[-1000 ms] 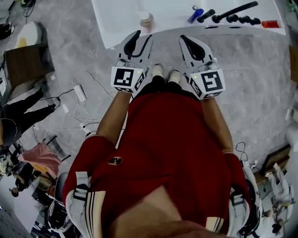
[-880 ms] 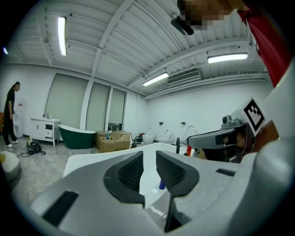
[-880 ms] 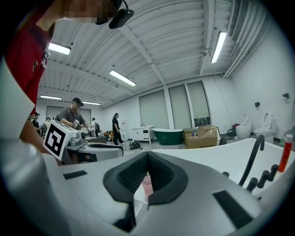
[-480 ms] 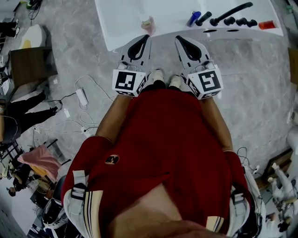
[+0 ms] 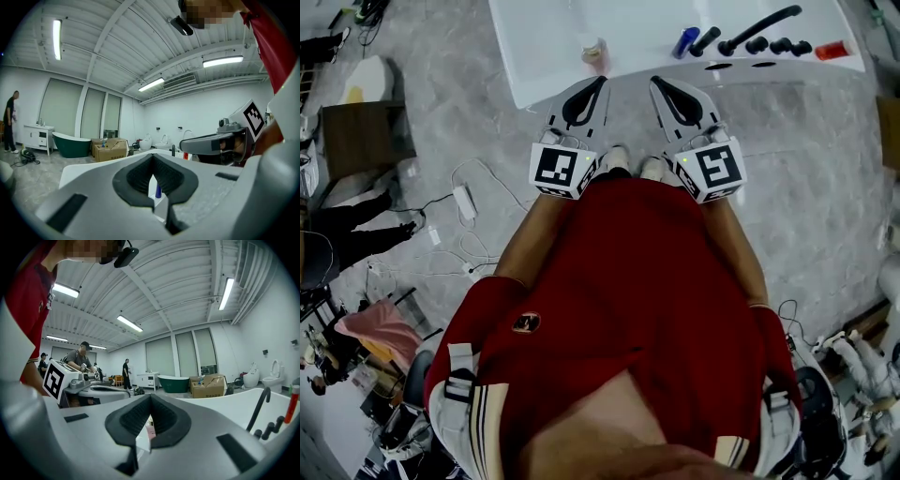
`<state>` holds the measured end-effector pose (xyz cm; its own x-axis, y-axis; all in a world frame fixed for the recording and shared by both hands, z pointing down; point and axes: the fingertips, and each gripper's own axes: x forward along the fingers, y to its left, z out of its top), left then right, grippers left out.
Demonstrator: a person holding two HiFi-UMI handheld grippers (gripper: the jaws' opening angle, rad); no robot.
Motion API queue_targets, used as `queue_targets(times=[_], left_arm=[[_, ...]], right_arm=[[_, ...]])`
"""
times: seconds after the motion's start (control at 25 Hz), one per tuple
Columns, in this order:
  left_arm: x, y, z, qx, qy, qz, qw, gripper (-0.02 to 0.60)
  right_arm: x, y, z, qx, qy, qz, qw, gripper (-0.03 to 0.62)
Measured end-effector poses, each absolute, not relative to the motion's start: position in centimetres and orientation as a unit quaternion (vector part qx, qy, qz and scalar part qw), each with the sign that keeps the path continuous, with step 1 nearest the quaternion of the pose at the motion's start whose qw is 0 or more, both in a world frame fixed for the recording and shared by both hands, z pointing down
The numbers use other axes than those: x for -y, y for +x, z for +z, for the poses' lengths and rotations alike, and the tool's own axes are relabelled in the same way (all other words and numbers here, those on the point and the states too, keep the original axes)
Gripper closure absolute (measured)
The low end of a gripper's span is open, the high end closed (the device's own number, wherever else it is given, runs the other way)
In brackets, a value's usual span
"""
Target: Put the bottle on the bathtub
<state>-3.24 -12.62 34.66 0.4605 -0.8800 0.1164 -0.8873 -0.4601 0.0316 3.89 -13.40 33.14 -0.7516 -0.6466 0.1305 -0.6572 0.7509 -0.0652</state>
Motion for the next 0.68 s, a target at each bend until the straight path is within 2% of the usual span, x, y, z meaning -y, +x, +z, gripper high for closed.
queue_targets(times=[0.68], left_arm=[[13.39,-2.46,35.25,0.513,0.856,0.044,0.05,0.575]], right_arm=[[14.15,4.86,33.5,0.932,0.354,0.054,0.06,0.594]])
